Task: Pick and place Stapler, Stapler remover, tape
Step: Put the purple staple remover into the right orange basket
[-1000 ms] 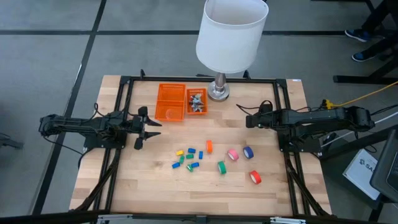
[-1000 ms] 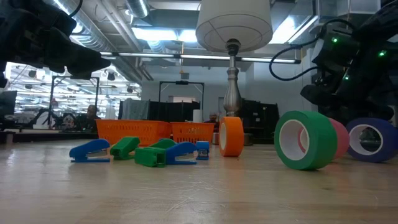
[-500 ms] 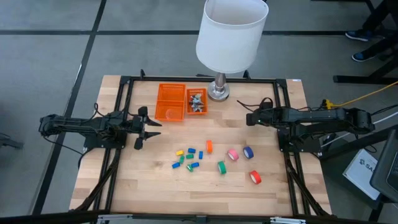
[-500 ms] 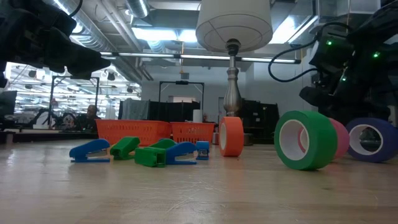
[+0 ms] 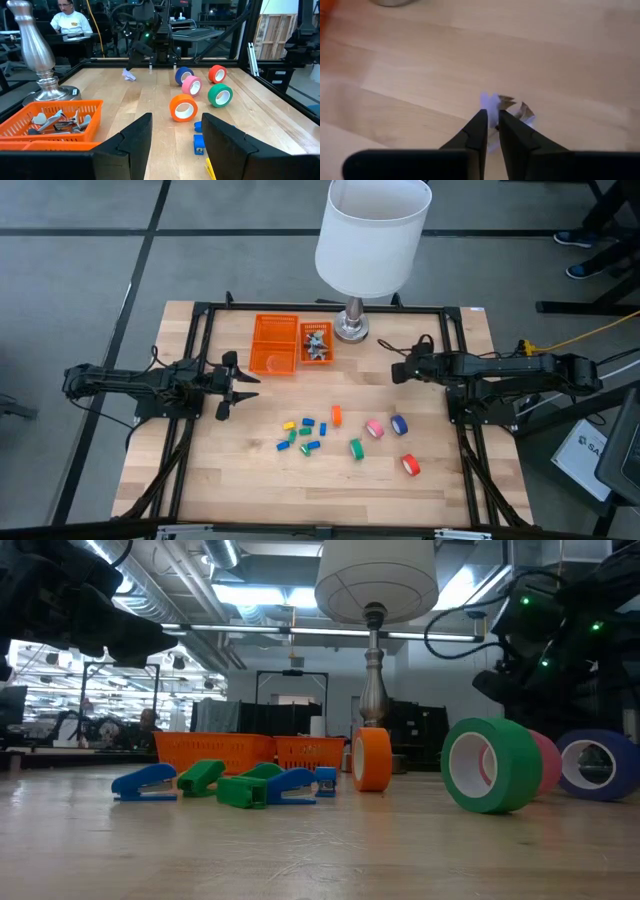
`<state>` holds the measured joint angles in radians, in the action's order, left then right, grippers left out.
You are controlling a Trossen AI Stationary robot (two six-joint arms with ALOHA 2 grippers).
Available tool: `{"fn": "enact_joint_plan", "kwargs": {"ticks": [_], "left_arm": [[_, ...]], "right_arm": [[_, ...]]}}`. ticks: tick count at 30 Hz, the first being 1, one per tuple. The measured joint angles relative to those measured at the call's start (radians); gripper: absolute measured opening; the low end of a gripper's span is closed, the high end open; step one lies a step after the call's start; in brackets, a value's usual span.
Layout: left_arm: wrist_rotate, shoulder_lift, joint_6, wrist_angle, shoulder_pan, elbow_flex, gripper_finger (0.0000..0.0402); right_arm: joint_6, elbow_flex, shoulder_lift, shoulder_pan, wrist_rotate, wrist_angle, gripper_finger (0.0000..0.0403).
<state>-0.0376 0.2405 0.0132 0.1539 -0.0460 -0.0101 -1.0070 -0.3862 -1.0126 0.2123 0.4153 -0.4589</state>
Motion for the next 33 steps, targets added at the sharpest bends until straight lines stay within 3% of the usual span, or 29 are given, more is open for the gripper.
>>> {"fn": "enact_joint_plan", "kwargs": {"ticks": [7, 19, 33], "left_arm": [[0.0, 0.0, 0.0, 0.0, 0.0, 0.0, 0.0169], [0.0, 0.0, 0.0, 0.0, 0.0, 0.0, 0.0169], [0.0, 0.0, 0.0, 0.0, 0.0, 0.0, 0.0169]], "right_arm": [[0.089, 0.0, 0.0, 0.0, -0.04, 0.139, 0.0006], [0.135, 0.0, 0.0, 0.0, -0.07, 0.172, 0.0007], [0.163, 0.0, -0.046, -0.001, -0.042, 0.186, 0.0118]]}}
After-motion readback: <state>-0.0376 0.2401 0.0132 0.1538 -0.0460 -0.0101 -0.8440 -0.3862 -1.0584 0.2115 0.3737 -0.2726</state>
